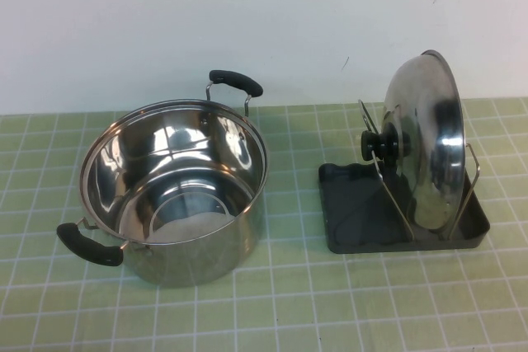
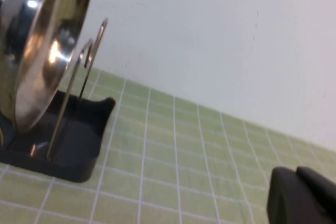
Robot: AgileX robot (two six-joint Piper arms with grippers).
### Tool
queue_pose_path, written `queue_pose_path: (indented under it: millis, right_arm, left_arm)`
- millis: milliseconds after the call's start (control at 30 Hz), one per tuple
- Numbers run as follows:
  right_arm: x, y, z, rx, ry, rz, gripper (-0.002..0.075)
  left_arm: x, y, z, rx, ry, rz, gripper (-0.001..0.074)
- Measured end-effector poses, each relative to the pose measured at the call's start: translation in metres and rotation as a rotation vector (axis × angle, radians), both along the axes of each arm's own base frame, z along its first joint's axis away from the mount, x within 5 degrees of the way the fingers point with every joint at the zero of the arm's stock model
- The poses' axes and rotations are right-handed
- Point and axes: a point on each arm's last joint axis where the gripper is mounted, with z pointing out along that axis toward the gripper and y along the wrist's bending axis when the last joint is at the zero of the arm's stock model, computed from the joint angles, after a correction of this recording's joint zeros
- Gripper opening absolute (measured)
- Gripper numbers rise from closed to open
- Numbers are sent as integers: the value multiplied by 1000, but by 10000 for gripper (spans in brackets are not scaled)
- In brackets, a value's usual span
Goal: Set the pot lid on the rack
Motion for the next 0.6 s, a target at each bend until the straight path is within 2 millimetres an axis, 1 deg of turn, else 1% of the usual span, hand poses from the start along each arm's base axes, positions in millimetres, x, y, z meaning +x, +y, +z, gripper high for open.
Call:
queue_pose_path:
  millis: [133,200,300,400,600]
  right_arm:
    - [-1,-3,-23,62,37,-42,-1]
    - [-2,-3,-30,69,48,-47,-1]
    - [-4,-3,-34,70,91,-52,-1]
    - [-6,-3,-41,74,169,-57,-1]
    - [-6,-4,-42,163,173,-81,-1]
  left_arm:
    - [0,0,0,0,0,0,-2]
    - [0,0,0,0,0,0,-2]
    - [0,0,0,0,0,0,-2]
    - [0,0,0,0,0,0,-2]
    - [0,0,0,0,0,0,-2]
